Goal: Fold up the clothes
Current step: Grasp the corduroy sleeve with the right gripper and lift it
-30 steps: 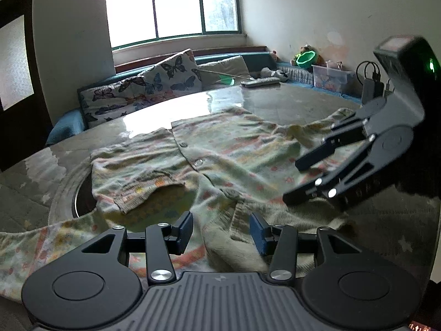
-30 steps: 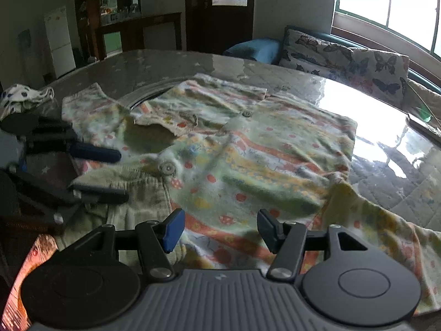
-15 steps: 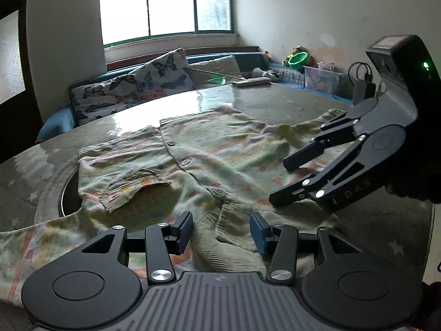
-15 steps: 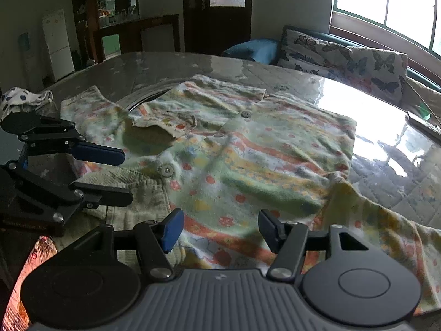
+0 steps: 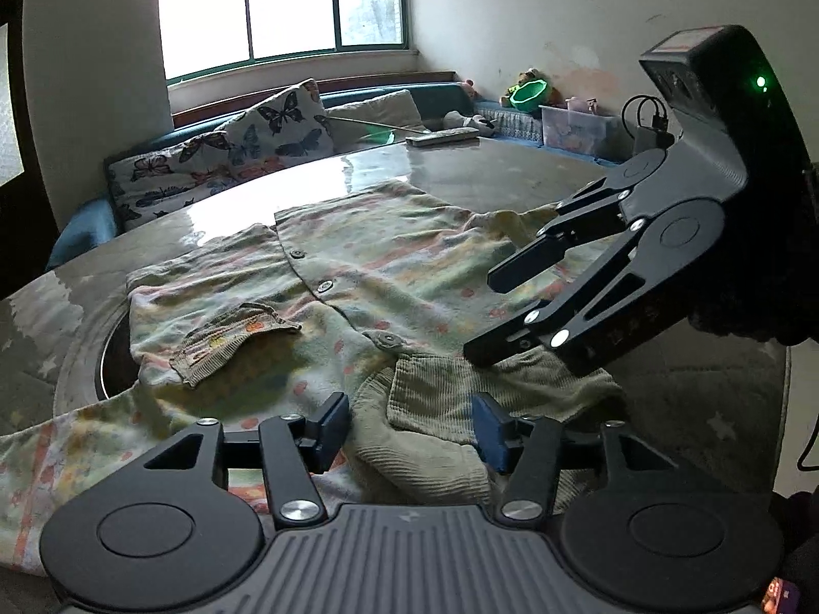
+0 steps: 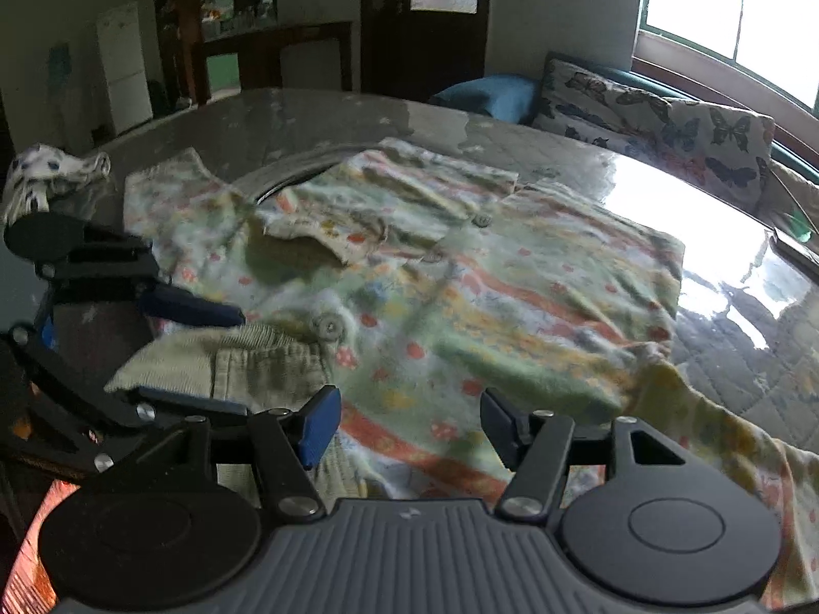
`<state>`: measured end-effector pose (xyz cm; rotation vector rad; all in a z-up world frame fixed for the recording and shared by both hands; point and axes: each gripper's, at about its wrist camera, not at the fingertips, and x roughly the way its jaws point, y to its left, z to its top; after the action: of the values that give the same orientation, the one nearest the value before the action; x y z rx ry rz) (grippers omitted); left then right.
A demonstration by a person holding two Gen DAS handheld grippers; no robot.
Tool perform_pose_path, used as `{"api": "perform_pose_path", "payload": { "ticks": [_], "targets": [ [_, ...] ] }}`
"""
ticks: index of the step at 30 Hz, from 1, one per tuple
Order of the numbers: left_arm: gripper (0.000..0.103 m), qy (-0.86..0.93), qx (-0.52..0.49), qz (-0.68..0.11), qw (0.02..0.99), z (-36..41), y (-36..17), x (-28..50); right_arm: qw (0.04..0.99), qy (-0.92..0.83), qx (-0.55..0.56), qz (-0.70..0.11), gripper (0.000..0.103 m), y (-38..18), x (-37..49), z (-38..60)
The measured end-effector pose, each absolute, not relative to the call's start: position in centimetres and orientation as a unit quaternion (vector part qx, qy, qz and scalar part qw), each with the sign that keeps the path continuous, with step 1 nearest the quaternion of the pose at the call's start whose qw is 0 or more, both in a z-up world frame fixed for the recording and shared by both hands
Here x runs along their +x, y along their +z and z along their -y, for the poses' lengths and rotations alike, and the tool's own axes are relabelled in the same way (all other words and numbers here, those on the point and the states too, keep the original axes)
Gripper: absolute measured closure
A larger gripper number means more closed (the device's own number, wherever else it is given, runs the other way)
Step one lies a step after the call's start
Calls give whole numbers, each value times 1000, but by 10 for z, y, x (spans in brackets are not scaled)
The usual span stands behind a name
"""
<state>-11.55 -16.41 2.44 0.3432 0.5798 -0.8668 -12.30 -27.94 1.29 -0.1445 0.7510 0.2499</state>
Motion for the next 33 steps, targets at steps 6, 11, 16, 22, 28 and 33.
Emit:
{"api": "perform_pose_path", "payload": {
  "ticks": [6, 11, 16, 22, 28, 33],
  "targets": [
    [44, -420, 170, -256, 854, 151, 32, -123, 920, 151, -53, -357, 44, 25, -136, 274],
    [52, -424, 173, -249, 854, 139, 36, -126, 910, 200, -50, -359, 60, 31, -145, 260],
    [52, -426, 159, -238, 858, 127, 44, -128, 895, 240, -69, -369, 65, 25, -149, 235],
    [52, -440, 164, -222, 855, 126, 50, -135, 896, 225, -72, -376, 97, 19, -152, 231],
    [52, -448, 195, -230, 841, 150, 45, -134, 915, 193, -5, -353, 97, 42, -159, 262],
    [72, -447, 221, -275, 822, 173, 31, -123, 925, 176, 24, -337, 97, 57, -160, 279]
  ]
}}
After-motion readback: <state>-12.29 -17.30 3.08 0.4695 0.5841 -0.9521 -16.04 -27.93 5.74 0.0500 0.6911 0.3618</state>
